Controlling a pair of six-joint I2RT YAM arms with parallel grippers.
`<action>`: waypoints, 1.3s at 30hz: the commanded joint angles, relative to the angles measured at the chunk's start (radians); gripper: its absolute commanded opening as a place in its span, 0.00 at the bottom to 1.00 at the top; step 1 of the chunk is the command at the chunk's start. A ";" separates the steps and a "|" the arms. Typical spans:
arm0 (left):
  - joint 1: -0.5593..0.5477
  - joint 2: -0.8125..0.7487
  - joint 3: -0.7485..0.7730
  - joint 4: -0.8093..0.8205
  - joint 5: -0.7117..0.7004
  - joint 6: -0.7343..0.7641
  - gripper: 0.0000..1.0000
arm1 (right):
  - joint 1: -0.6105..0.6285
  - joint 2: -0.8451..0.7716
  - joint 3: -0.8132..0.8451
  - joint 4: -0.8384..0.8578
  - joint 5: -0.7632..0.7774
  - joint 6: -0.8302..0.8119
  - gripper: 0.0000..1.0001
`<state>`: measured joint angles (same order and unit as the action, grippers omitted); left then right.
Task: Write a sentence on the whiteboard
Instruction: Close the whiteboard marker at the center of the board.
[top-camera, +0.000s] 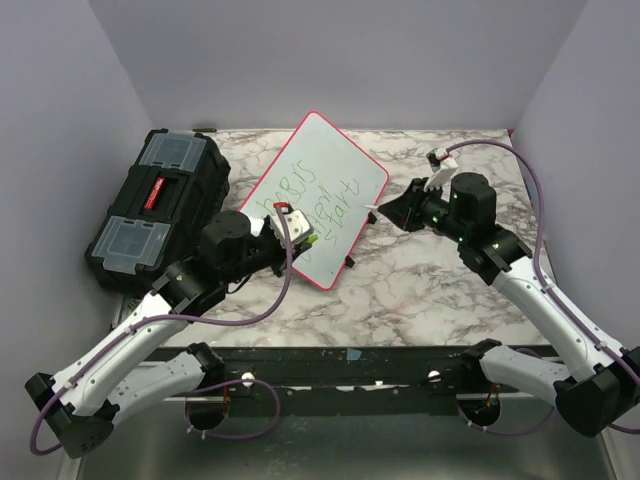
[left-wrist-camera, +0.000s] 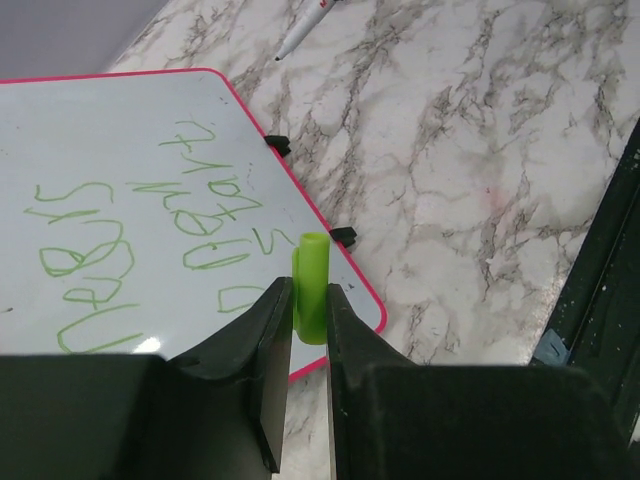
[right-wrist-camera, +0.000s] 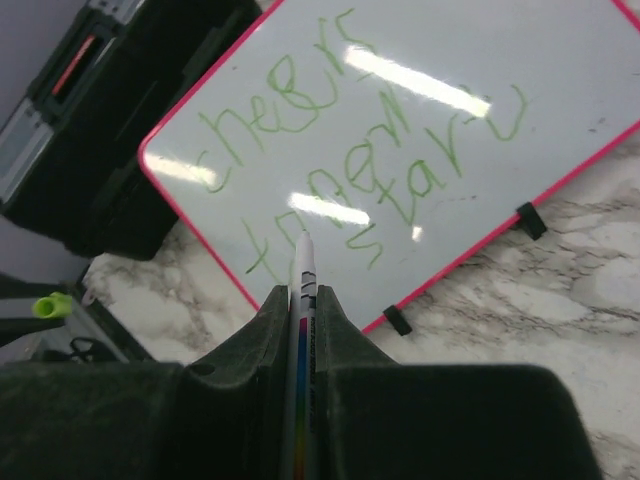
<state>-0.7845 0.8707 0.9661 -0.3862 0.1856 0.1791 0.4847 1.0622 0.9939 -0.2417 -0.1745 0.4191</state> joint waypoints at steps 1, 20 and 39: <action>0.044 -0.033 -0.051 0.029 0.163 0.008 0.00 | 0.004 0.005 0.043 0.086 -0.296 -0.004 0.01; 0.118 -0.087 -0.076 0.013 0.379 0.067 0.00 | 0.005 0.082 0.124 0.126 -0.753 -0.027 0.01; 0.127 -0.098 -0.090 0.025 0.356 0.053 0.00 | 0.006 0.160 0.155 0.091 -0.872 -0.037 0.01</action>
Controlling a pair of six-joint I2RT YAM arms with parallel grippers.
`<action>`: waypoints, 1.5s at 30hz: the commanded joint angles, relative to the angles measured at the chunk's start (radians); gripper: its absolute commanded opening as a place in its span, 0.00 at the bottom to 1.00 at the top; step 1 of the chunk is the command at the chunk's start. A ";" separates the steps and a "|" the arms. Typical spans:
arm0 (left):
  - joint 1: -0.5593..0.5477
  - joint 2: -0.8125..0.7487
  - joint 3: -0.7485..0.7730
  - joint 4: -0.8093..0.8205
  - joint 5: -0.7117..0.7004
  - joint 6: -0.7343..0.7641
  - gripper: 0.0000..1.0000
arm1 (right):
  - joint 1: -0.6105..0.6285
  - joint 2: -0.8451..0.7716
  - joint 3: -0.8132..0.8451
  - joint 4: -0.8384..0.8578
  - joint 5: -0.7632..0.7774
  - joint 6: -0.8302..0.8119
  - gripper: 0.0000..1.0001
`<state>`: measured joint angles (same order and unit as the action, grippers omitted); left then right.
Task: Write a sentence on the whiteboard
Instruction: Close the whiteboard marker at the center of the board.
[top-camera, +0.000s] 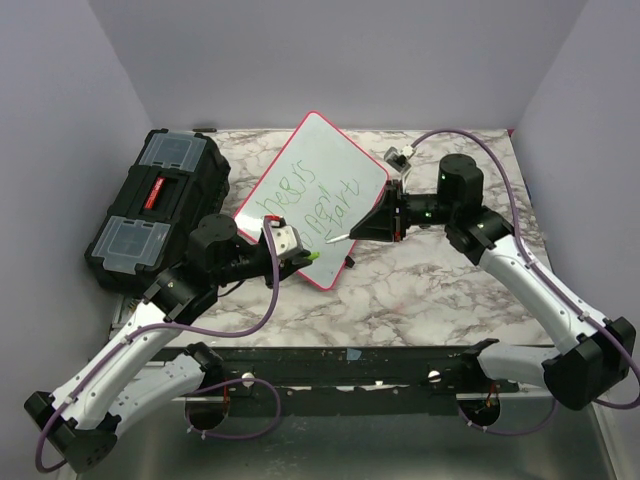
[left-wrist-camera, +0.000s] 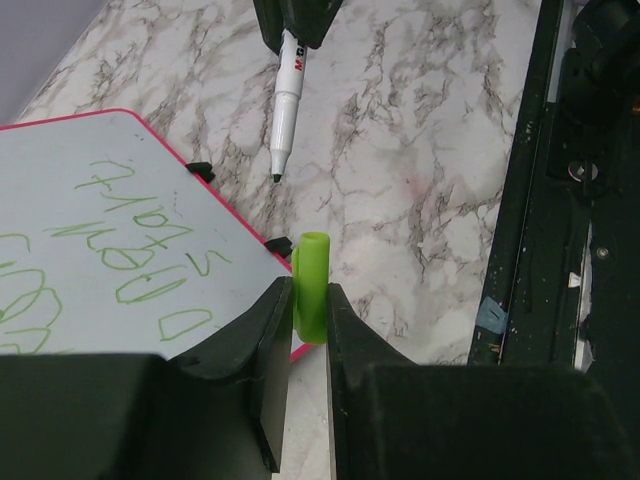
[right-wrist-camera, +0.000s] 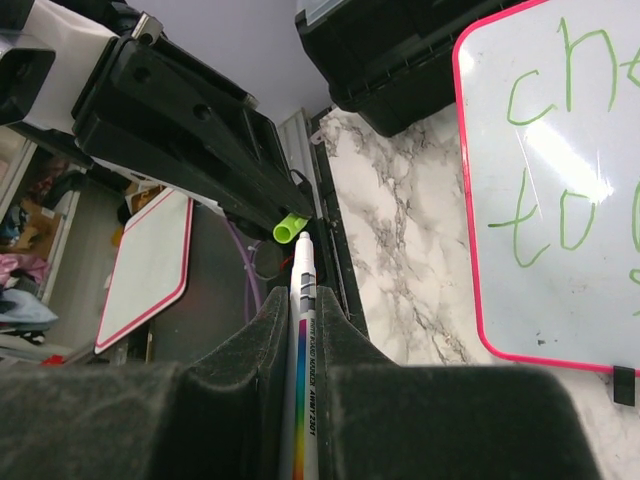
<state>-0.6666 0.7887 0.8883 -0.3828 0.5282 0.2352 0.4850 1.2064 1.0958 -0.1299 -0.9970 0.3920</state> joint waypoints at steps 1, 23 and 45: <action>0.009 -0.014 -0.011 0.025 0.012 -0.005 0.00 | 0.006 0.019 0.057 -0.026 -0.054 -0.014 0.01; 0.025 0.056 0.017 0.050 0.011 -0.059 0.00 | 0.023 0.074 0.069 -0.053 -0.062 -0.044 0.01; 0.029 0.085 0.036 0.061 0.038 -0.077 0.00 | 0.040 0.099 0.068 -0.099 -0.028 -0.093 0.01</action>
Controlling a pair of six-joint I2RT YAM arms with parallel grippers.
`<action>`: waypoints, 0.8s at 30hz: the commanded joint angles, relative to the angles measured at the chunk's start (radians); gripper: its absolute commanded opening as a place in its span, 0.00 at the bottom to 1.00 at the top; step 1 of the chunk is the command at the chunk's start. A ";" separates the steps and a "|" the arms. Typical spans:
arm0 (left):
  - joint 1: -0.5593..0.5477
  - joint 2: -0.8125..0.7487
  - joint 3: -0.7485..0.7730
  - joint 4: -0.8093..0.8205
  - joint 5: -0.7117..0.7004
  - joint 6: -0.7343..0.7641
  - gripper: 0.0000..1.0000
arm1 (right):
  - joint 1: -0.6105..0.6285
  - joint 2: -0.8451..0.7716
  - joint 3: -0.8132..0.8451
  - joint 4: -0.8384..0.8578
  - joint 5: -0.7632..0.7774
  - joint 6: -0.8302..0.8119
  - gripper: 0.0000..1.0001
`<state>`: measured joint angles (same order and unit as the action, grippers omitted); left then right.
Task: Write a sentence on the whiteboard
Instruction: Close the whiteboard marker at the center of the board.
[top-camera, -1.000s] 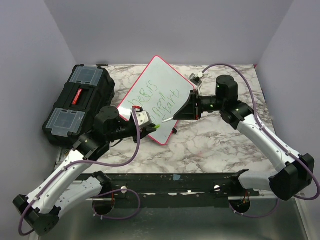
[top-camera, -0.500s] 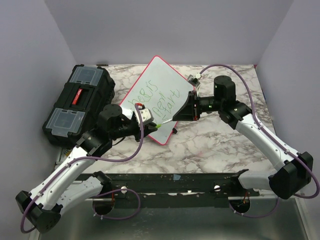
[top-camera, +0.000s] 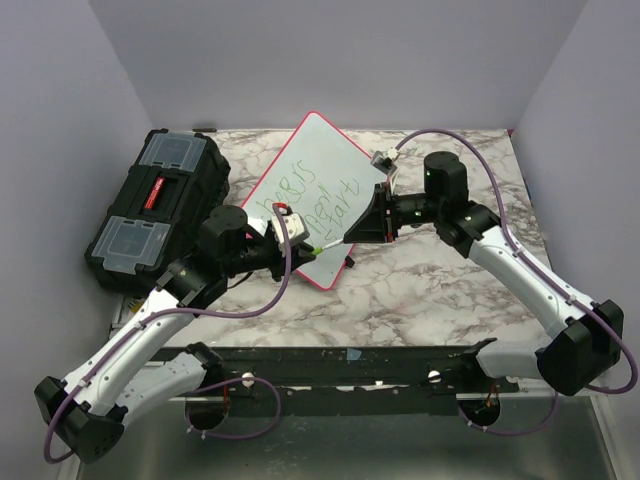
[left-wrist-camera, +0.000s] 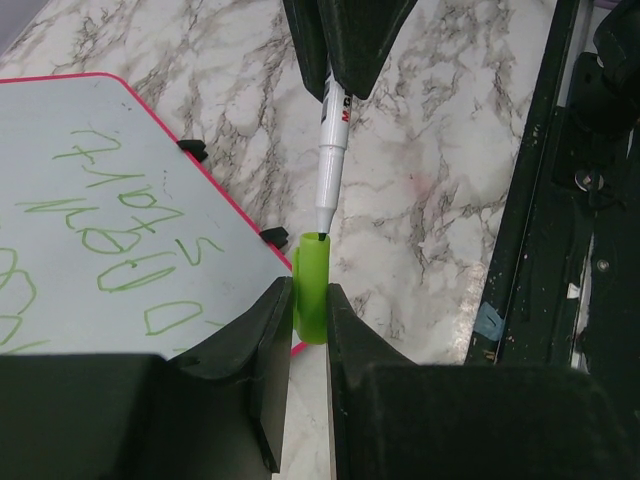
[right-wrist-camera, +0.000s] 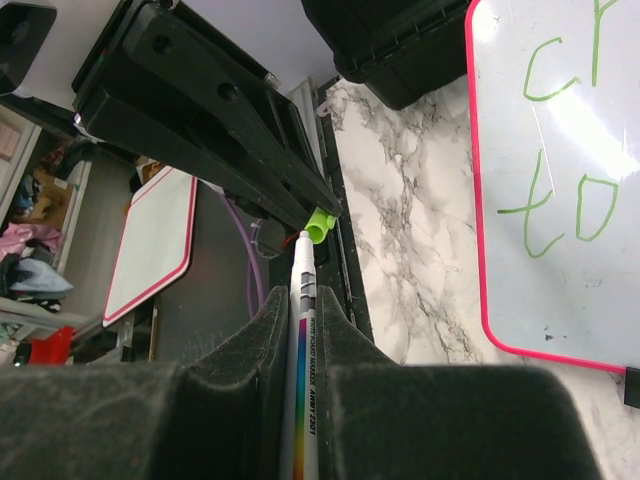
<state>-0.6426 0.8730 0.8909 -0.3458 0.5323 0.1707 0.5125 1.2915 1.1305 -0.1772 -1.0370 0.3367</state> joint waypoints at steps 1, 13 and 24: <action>0.005 -0.001 0.033 0.024 0.034 -0.012 0.00 | 0.012 0.014 0.035 -0.057 0.014 -0.041 0.01; 0.007 -0.017 0.025 0.025 0.039 -0.008 0.00 | 0.011 -0.003 0.035 -0.053 0.028 -0.043 0.01; 0.007 -0.016 0.025 0.011 0.047 0.001 0.00 | 0.012 -0.016 0.029 -0.025 0.021 -0.023 0.01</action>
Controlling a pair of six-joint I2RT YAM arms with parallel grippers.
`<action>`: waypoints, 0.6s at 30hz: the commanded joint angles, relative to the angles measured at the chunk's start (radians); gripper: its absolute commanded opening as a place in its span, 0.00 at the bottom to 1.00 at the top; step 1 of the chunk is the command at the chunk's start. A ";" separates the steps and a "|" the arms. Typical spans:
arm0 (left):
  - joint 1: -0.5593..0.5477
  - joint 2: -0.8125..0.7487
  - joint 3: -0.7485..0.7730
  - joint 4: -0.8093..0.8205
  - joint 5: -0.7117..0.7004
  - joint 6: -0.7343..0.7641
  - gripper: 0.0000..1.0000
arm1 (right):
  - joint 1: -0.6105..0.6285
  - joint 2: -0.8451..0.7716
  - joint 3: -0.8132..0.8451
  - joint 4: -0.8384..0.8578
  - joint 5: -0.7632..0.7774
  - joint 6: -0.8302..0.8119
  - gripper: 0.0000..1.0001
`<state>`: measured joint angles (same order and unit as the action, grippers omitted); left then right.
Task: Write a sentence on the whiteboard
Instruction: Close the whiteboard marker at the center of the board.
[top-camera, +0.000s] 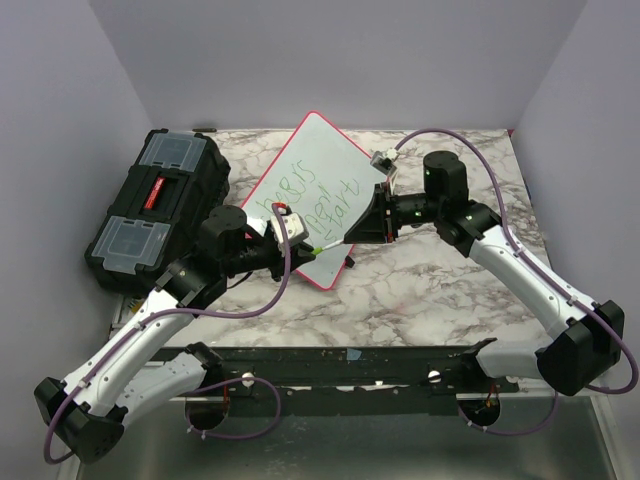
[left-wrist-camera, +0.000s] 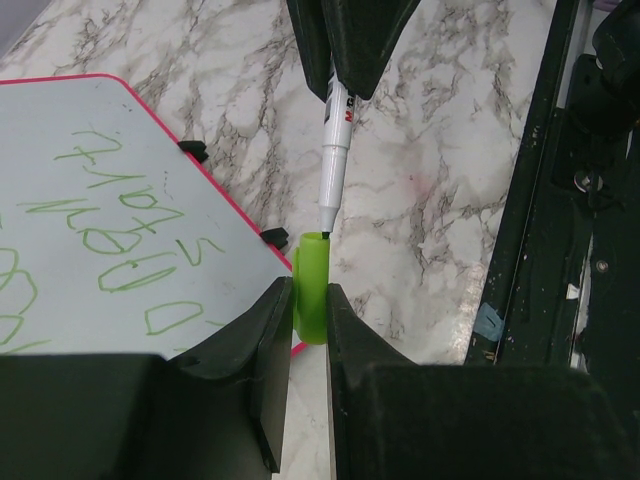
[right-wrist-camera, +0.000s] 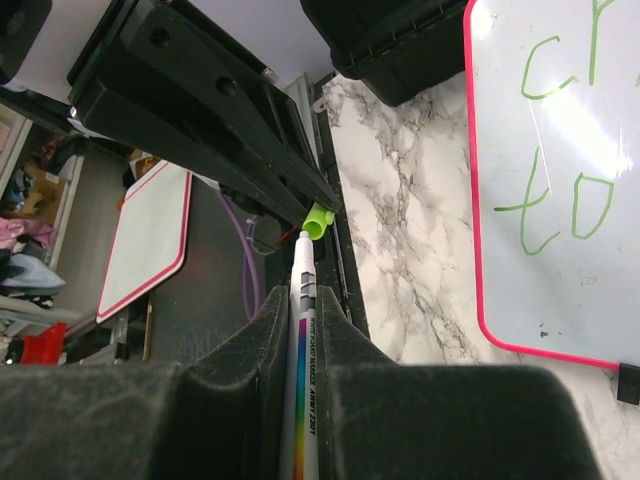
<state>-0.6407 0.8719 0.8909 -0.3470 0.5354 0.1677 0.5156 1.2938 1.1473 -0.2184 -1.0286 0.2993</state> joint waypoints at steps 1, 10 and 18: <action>0.004 -0.017 0.025 0.010 0.044 0.004 0.00 | 0.009 -0.024 0.010 0.025 0.011 0.021 0.01; 0.005 -0.023 0.020 0.006 0.034 0.009 0.00 | 0.009 -0.046 -0.015 0.107 0.009 0.077 0.01; 0.004 -0.031 0.016 0.015 0.023 0.003 0.00 | 0.009 -0.032 0.000 0.030 0.032 0.024 0.01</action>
<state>-0.6407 0.8577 0.8909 -0.3458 0.5407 0.1680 0.5179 1.2697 1.1435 -0.1558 -1.0245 0.3473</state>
